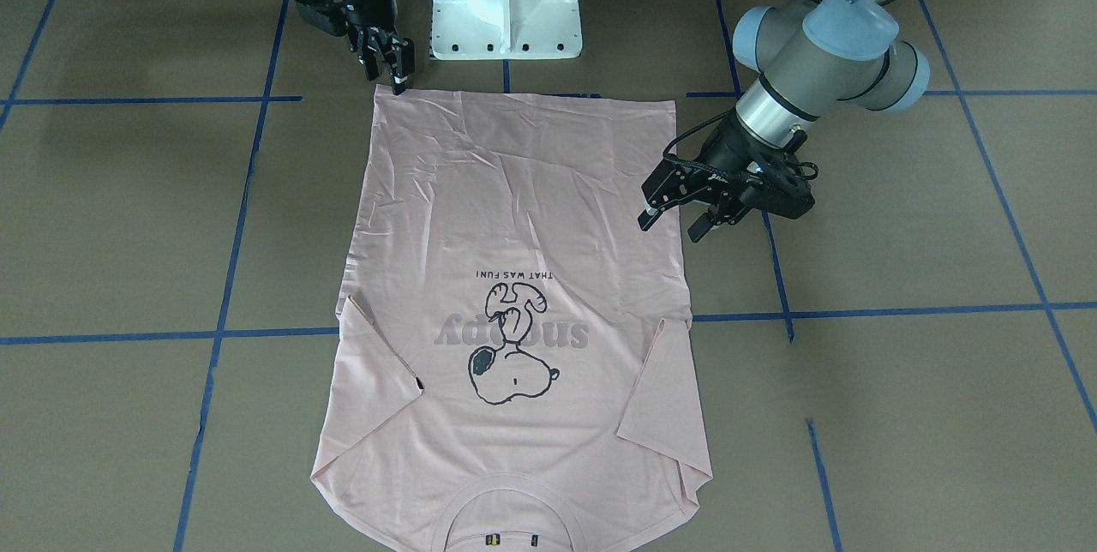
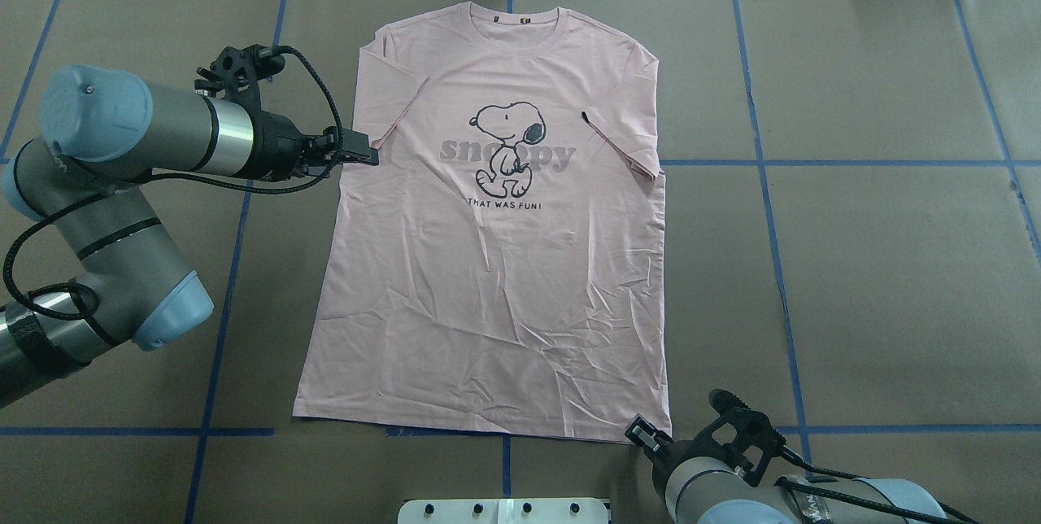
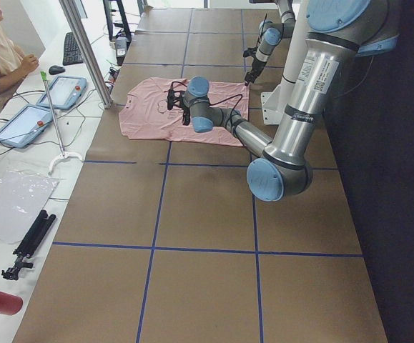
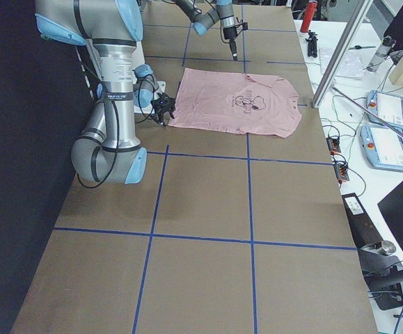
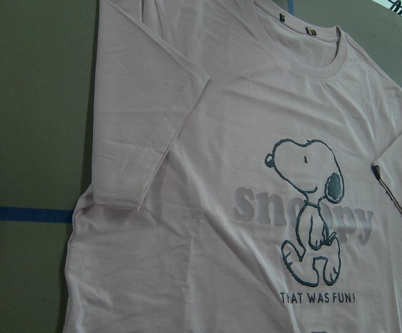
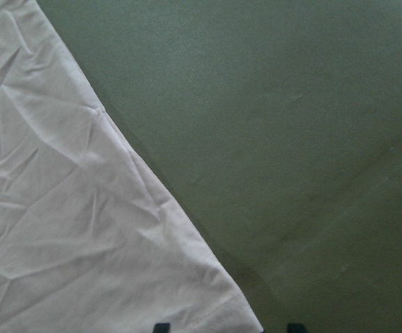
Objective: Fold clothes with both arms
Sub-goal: 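Move the left gripper down to the other hem corner nearest the robot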
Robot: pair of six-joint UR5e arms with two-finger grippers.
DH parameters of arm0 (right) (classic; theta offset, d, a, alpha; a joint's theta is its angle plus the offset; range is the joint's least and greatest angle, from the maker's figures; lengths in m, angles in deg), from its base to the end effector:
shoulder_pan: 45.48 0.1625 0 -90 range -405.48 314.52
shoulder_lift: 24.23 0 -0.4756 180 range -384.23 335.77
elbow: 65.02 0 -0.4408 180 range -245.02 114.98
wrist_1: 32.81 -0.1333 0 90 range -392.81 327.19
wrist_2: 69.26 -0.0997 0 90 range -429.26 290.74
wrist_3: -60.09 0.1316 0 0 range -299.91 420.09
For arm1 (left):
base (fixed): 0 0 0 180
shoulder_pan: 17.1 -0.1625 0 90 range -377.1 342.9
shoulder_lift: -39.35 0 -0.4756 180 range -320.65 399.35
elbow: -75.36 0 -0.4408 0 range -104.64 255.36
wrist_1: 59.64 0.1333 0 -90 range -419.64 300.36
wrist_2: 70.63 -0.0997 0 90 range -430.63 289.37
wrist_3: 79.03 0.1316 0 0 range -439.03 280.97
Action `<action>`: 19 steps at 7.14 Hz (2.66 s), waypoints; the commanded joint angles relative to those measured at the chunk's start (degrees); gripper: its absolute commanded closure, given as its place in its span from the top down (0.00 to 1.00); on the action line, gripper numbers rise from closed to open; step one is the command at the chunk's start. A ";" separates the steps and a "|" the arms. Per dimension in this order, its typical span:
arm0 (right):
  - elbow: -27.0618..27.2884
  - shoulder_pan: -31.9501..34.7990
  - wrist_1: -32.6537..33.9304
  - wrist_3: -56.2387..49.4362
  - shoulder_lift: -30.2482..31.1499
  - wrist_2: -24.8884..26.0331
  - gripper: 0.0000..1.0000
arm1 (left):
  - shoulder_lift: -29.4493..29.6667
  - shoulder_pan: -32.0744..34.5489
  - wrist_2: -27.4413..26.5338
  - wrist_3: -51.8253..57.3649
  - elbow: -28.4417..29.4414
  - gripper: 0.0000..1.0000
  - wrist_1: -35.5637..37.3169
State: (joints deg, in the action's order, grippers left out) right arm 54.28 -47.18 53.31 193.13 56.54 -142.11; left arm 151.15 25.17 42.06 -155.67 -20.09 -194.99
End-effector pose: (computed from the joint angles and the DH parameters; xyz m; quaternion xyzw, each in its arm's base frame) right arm -0.5844 -0.1548 0.3830 -0.0076 -0.3837 0.3759 0.8435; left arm 0.4730 -0.5414 0.3434 0.1306 0.5874 -0.0845 0.7942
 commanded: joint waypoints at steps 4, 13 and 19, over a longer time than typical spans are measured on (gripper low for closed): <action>0.06 0.12 1.08 0.12 -0.08 -0.09 0.19 | -0.09 0.00 -0.11 -0.09 -0.18 0.87 0.00; 3.84 1.53 0.99 -0.41 -0.96 -3.35 0.00 | -21.60 -18.86 -13.28 -17.56 -19.58 0.82 6.63; 3.75 1.88 0.99 -0.50 -0.79 -4.14 0.00 | -21.27 -29.26 -18.83 -23.82 -20.04 0.65 17.14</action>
State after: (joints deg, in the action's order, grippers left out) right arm 58.04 -45.27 54.29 192.62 55.73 -146.25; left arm 129.85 -3.14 23.25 -179.30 -40.13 -178.44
